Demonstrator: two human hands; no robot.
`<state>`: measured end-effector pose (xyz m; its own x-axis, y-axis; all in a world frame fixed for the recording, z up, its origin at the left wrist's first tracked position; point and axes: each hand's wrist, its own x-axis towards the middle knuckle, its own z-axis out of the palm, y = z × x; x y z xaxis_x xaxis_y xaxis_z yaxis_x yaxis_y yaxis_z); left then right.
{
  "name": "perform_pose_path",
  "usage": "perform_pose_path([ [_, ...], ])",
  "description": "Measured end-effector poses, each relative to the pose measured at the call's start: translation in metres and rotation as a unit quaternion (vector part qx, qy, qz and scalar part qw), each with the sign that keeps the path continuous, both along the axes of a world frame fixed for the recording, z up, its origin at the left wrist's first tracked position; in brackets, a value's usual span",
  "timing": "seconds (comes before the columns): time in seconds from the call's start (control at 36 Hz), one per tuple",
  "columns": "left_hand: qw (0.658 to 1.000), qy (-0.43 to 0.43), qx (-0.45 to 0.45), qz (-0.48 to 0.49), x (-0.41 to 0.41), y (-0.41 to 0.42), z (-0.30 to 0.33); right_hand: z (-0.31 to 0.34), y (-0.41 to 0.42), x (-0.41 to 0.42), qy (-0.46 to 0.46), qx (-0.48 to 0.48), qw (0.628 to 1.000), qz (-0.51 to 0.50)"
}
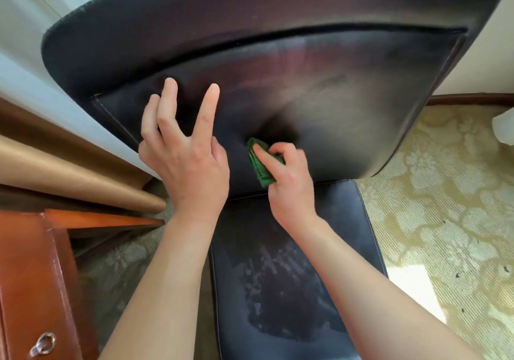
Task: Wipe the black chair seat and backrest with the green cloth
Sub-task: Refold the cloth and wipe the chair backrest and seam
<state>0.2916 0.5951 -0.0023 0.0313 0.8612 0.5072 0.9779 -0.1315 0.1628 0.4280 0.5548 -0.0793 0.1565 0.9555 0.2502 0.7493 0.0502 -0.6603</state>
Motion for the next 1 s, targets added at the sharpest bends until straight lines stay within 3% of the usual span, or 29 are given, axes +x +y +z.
perform_pose_path([
  [0.19,1.000,-0.008,-0.005,-0.012,0.000,-0.005,0.002,0.036,-0.013,0.041,0.068,0.181,0.970,-0.150],
  [0.33,0.999,-0.023,-0.022,-0.019,0.004,-0.010,0.003,0.047,0.010,0.064,0.079,0.244,0.949,-0.183],
  [0.61,0.998,-0.046,-0.034,-0.034,0.002,-0.008,0.006,0.045,0.030,0.025,0.112,0.182,0.961,-0.174],
  [0.72,0.998,-0.048,-0.039,-0.028,0.001,-0.010,0.007,0.042,0.026,0.004,0.073,0.130,0.983,-0.107],
  [0.89,0.997,-0.034,-0.054,-0.035,0.001,-0.016,0.009,0.031,0.007,-0.023,0.030,-0.009,0.995,0.092],
  [1.0,0.996,-0.022,-0.077,-0.047,-0.002,-0.023,0.008,0.018,-0.017,-0.011,0.044,-0.054,0.995,0.072],
])
